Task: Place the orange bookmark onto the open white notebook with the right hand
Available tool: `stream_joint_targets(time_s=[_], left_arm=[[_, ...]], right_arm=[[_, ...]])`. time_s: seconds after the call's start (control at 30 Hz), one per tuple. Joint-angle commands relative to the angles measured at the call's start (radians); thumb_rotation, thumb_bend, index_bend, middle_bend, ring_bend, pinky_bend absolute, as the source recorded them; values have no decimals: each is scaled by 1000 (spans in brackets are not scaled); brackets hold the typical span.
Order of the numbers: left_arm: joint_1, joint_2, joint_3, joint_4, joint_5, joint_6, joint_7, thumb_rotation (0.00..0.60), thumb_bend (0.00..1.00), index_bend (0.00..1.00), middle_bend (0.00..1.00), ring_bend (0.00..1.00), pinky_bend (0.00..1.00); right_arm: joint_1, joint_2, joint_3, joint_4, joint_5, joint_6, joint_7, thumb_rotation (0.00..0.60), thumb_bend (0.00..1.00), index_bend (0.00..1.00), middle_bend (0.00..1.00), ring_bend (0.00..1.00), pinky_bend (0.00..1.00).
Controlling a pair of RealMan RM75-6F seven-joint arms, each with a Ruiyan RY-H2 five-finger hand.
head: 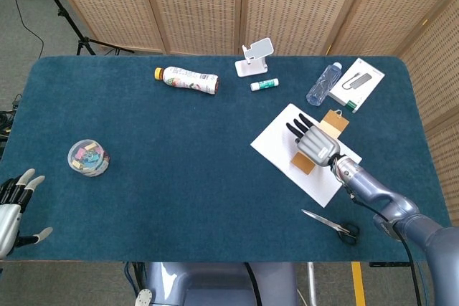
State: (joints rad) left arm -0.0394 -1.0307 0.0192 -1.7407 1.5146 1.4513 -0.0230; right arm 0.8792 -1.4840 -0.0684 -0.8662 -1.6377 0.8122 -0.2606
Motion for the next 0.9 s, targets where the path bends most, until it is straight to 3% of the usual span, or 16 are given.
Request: stream_joint_targets(time_s=[0.03,0.9], left_arm=[[0,0,0,-1,0,0,0,600,0,0,0,0,0],[-2,-2,3,-3,1,-2,6,600,0,0,0,0,0]], right_arm=[[-6,-3,-4,1,2,-3,13,600,260,648,0,0,0],[-19,-5,-30,-27,-22,-4,26,600,250,596,0,0,0]])
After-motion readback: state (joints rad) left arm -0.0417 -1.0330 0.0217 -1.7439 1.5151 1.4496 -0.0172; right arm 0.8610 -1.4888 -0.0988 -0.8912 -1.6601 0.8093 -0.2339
